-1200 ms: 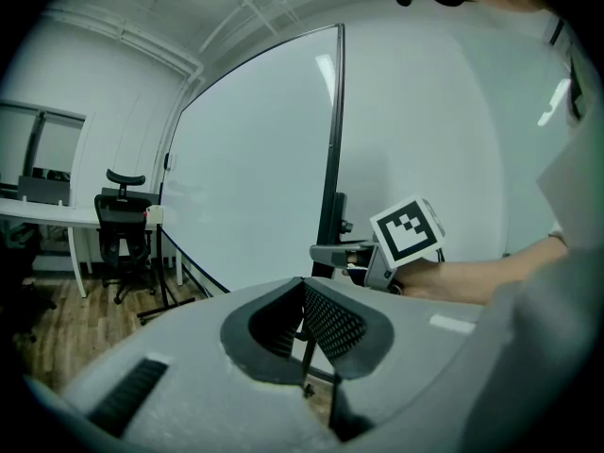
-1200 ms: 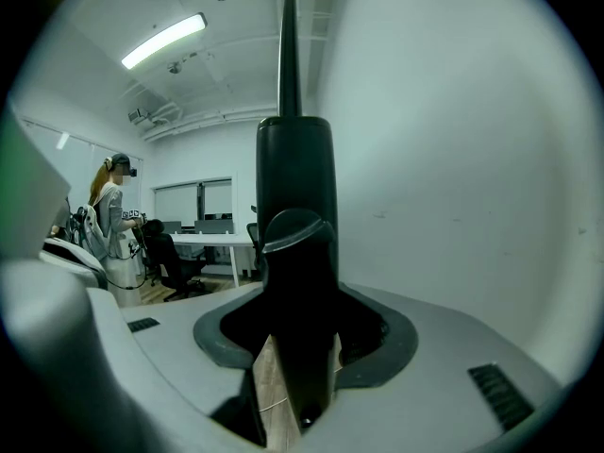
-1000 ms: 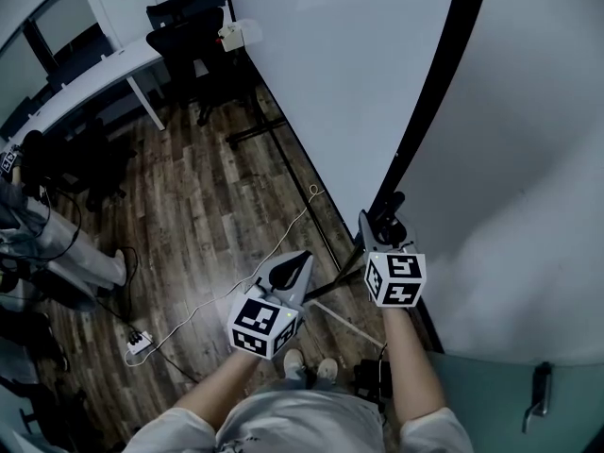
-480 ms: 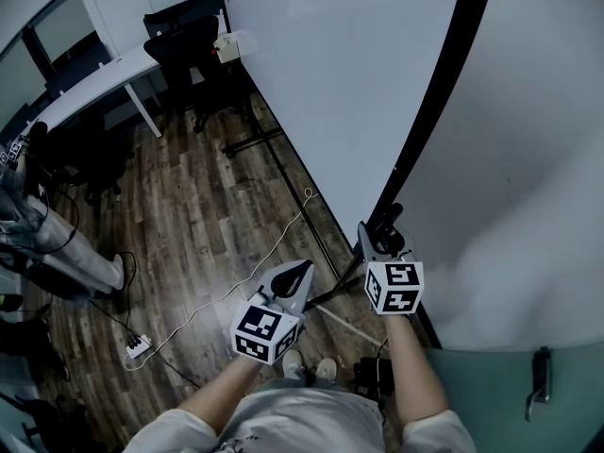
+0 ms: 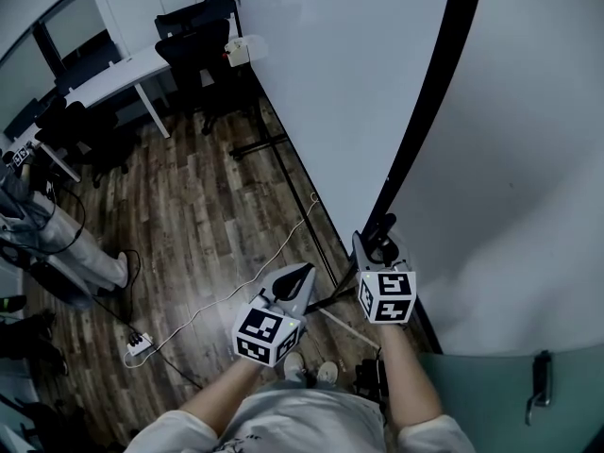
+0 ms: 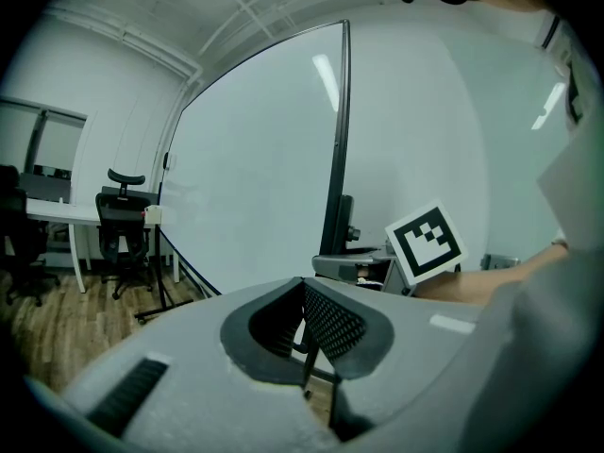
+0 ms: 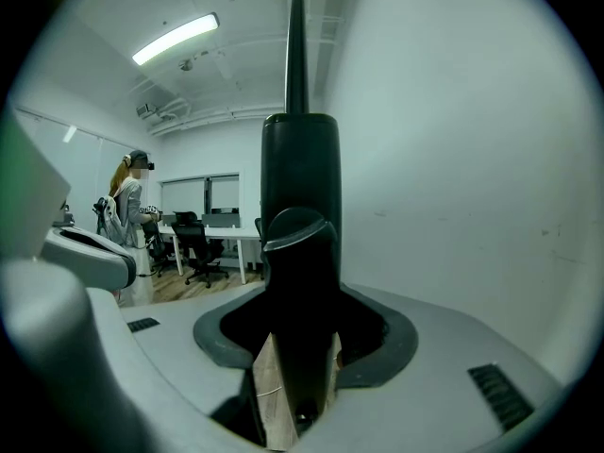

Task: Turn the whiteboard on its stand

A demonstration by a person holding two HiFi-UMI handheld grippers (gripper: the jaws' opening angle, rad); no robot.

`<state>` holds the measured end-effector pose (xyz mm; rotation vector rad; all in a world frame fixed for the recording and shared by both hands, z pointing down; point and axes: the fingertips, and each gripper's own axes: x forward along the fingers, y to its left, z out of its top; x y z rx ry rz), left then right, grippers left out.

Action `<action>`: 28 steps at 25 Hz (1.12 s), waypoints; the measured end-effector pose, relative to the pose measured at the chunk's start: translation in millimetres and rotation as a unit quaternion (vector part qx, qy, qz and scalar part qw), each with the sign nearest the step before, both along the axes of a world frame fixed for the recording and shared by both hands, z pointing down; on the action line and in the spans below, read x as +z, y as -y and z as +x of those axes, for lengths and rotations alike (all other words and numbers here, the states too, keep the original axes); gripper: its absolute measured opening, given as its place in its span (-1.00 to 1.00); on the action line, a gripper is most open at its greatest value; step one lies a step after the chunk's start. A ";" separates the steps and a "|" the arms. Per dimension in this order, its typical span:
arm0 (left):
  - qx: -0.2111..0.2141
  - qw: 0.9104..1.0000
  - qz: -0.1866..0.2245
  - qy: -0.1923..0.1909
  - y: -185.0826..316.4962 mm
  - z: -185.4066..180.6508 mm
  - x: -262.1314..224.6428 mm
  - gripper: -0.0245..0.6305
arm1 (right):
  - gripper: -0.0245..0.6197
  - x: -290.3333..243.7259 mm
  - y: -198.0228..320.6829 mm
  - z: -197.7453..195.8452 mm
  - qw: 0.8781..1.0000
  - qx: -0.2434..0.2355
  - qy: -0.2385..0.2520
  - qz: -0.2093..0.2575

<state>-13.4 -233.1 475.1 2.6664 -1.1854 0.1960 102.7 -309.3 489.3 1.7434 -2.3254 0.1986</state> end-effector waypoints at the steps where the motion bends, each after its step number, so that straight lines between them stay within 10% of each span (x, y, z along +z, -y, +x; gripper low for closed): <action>1: -0.001 1.000 0.000 0.000 -0.3 -1.1 -0.1 -0.89 | -0.34 0.2 -0.9 -0.9 1.000 -0.002 0.000 0.000; 28: -0.002 1.000 0.002 -0.001 9.2 -7.4 -21.3 -0.89 | -0.34 -24.0 -40.0 -3.1 0.999 -0.008 0.027 -0.017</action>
